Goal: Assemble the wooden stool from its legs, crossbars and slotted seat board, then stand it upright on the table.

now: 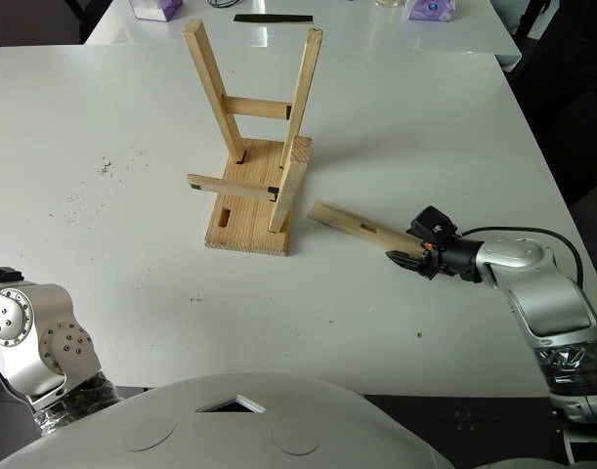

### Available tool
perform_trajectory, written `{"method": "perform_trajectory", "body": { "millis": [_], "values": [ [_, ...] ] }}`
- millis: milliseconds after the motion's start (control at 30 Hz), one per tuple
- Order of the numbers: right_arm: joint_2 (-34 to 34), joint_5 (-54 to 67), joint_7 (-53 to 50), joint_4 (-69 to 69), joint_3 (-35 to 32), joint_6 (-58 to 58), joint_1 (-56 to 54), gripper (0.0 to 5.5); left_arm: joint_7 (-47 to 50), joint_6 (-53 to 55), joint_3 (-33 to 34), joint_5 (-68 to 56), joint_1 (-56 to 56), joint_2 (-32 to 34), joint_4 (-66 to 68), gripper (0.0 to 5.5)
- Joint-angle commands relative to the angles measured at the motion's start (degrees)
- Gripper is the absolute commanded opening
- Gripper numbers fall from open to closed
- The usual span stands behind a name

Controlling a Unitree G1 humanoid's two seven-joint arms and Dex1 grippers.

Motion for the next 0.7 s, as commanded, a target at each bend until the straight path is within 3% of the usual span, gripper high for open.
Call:
{"method": "perform_trajectory", "body": {
  "millis": [33,133,367,533,700],
  "values": [
    [-0.59,-1.33,3.99,3.87,2.43,-2.04,0.63,2.55,0.61,-0.55,-0.02,-0.06,-1.46,-3.78,1.57,2.84],
    [-0.51,-2.67,6.26,8.54,3.02,-6.17,-1.0,2.06,0.62,-0.83,-0.32,-0.17,-3.73,-2.97,2.9,2.84],
    [3.61,-4.46,7.32,15.86,5.25,-14.43,-4.55,2.03,2.14,0.62,-1.43,5.73,-7.61,-0.59,0.72,2.84],
    [10.87,-2.53,5.99,18.48,4.68,-14.91,-11.52,2.03,2.68,4.25,1.32,8.7,-7.35,0.96,-2.68,2.84],
    [22.54,-3.64,2.55,26.28,6.53,-17.0,-23.03,2.03,-0.69,7.54,4.8,7.45,-2.0,0.53,-3.75,2.84]
  ]
}}
